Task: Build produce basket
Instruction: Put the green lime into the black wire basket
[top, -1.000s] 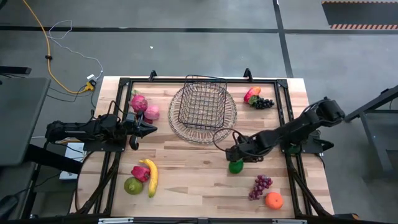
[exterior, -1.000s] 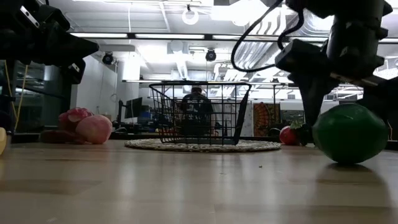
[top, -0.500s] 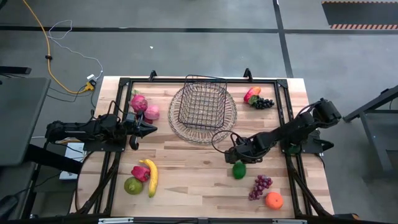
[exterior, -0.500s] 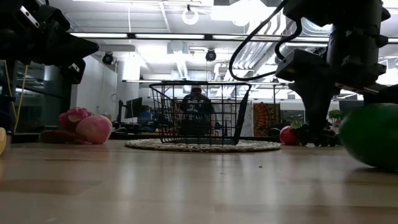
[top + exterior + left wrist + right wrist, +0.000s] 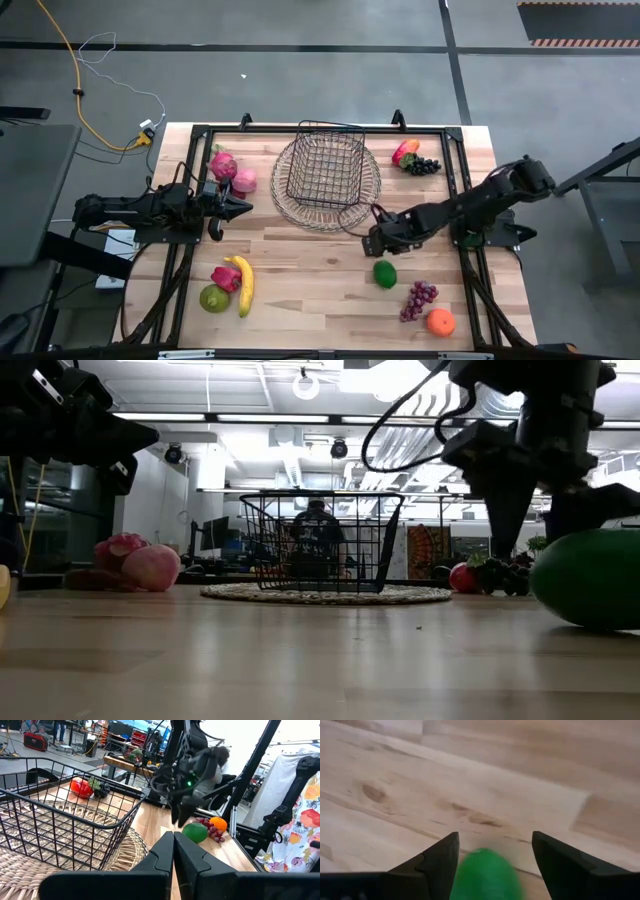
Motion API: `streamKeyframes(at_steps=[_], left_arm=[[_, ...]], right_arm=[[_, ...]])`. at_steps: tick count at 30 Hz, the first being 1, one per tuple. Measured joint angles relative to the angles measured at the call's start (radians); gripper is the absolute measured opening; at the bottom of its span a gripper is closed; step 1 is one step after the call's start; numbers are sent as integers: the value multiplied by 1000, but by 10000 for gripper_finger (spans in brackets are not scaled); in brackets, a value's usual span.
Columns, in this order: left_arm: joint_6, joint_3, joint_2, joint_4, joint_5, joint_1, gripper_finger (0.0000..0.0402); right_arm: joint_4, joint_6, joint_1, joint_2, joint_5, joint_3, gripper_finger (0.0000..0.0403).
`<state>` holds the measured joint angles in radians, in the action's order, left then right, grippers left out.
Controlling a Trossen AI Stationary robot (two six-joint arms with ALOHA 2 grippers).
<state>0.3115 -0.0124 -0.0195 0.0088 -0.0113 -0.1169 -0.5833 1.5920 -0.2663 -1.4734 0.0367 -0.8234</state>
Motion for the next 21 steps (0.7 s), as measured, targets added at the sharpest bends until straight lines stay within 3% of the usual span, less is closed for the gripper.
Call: streamKeyframes(at_steps=[4, 12, 21], left_arm=[[0, 0, 0, 0, 0, 0, 1], [0, 0, 0, 0, 0, 0, 1], [0, 0, 0, 0, 0, 0, 1]], right_arm=[[-92, 20, -8, 89, -2, 0, 240], [-14, 152, -106, 191, -60, 0, 239], [34, 53, -196, 198, -119, 0, 239]])
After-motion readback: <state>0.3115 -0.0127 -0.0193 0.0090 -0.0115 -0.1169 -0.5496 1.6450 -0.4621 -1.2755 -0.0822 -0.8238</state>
